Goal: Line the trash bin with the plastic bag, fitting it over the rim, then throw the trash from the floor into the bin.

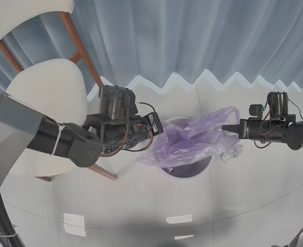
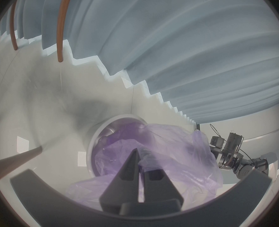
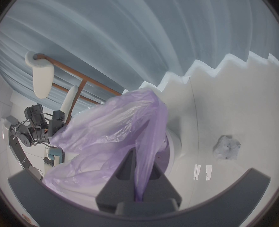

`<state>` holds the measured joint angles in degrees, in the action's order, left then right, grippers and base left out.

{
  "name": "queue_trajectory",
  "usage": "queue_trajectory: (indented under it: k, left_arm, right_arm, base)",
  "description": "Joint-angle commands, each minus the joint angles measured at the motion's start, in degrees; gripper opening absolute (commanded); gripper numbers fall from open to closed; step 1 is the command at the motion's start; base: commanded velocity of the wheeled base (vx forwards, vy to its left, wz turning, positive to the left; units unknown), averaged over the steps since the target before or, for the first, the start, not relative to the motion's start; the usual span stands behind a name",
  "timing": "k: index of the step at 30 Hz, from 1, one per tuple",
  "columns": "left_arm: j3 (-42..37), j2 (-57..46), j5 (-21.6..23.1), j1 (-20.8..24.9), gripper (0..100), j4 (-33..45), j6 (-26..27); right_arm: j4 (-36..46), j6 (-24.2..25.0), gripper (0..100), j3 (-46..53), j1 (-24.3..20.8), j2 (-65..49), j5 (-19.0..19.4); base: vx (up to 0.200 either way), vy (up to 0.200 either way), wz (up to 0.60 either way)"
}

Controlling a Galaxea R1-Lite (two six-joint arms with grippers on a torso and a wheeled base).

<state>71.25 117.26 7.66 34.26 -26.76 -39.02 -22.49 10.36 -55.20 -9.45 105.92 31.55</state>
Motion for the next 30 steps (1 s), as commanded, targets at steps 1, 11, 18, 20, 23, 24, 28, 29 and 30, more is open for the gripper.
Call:
queue_trajectory:
  k: [1, 11, 18, 20, 23, 24, 28, 29, 30]
  left_arm:
    - [7.3, 3.6, -1.4, -0.4, 0, 4.0, -0.4]
    - [25.2, 12.8, -2.7, -3.7, 0, 22.3, -0.7]
    - [34.6, 19.2, -4.7, -6.0, 0, 23.9, -0.7]
    - [37.6, 20.9, -4.7, -6.7, 0, 29.2, -0.7]
    - [41.6, 22.7, -4.4, -7.5, 0, 35.5, -0.9]
    - [42.7, 23.5, -4.4, -7.7, 0, 36.3, -1.0]
    - [43.3, 24.9, -4.3, -8.7, 0, 38.0, -1.1]
    - [43.3, 24.9, -4.3, -8.7, 0, 38.1, -1.1]
    - [43.3, 24.9, -4.1, -9.0, 0, 38.4, -1.1]
  right_arm:
    - [3.9, -2.4, 0, -6.8, 3.6, 5.8, 1.0]
    - [13.1, -3.0, 0, -25.4, 4.9, 18.8, 0.9]
    - [16.4, -3.7, 0, -31.3, 6.2, 22.2, 0.4]
    - [16.8, -3.8, 0, -32.5, 6.1, 23.0, -0.4]
    - [16.8, -3.8, 0, -34.4, 5.8, 24.7, -0.8]
    - [16.8, -3.8, 0, -35.0, 5.8, 25.0, -0.8]
    - [18.4, -3.9, 0, -35.4, 5.9, 25.6, -0.8]
    - [18.5, -3.8, 0, -35.4, 5.9, 25.6, -0.8]
    - [19.5, -3.9, 0, -35.2, 5.9, 25.6, -0.8]
  base:
    - [0.000, 0.000, 0.00]
    - [0.000, 0.000, 0.00]
    - [0.000, 0.000, 0.00]
    - [0.000, 0.000, 0.00]
    - [0.000, 0.000, 0.00]
    - [0.000, 0.000, 0.00]
    - [0.000, 0.000, 0.00]
    - [0.000, 0.000, 0.00]
    - [0.000, 0.000, 0.00]
